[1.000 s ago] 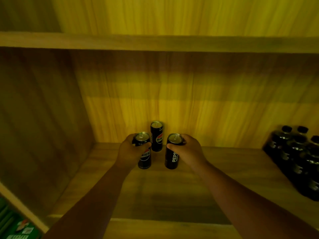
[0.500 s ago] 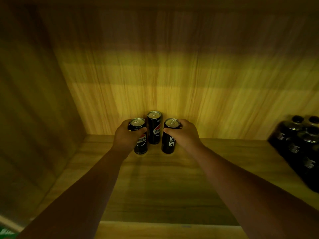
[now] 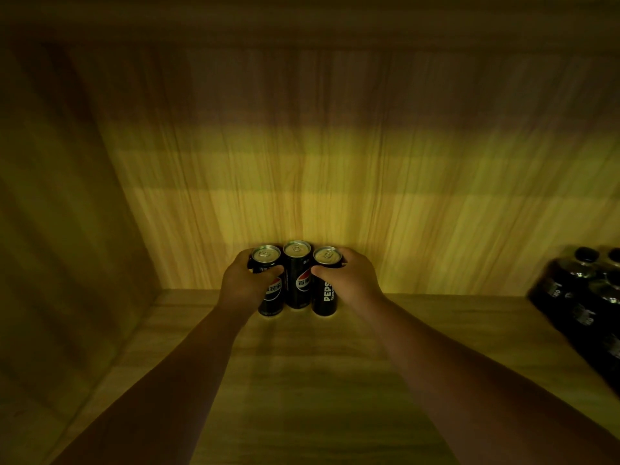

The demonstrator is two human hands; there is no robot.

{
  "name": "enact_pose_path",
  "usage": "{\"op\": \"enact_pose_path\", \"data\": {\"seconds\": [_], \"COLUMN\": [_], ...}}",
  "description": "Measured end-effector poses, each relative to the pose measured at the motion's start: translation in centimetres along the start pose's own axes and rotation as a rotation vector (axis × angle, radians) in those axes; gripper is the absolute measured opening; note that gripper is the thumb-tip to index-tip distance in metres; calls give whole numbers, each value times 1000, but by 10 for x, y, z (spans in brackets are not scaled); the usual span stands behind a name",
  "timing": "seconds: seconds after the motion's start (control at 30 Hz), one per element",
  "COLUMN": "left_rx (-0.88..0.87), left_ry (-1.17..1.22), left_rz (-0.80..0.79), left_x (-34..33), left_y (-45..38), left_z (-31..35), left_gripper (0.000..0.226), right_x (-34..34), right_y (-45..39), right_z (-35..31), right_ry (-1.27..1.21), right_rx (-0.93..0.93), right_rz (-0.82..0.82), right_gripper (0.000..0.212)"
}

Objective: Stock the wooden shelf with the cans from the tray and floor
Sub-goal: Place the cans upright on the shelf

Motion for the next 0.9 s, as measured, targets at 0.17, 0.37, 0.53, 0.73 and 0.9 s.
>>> {"op": "enact_pose_path", "data": {"seconds": [0.17, 0.37, 0.53, 0.73, 0.9], "left_rx": [-12, -57, -49, -92, -288], "left_ry": [7, -40, -70, -408, -866], "left_rz": [-15, -23, 25, 21, -9], "left_x": [-4, -5, -5, 3, 15], "left_y": [-7, -17, -21, -27, -4], "left_z": [-2, -6, -11, -14, -4], "left_gripper": [40, 39, 55, 68, 73], "right_x": [1, 0, -3, -4, 3], "right_y": [-8, -14, -21, -20, 2], "right_z": [-6, -3, 1, 9, 5], "right_ry": [10, -5, 62, 192, 599], "right_rx": [49, 13, 37, 48, 112], "right_rz": [8, 41, 69, 52, 37], "right_gripper": [28, 46, 43, 71, 85]}}
Point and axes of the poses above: each hand's wrist, its own y-axis away from the middle knuckle, its own x-axis out of the back of the hand, z = x × y, the point moved 5 cm from there along -y, towards the middle knuckle
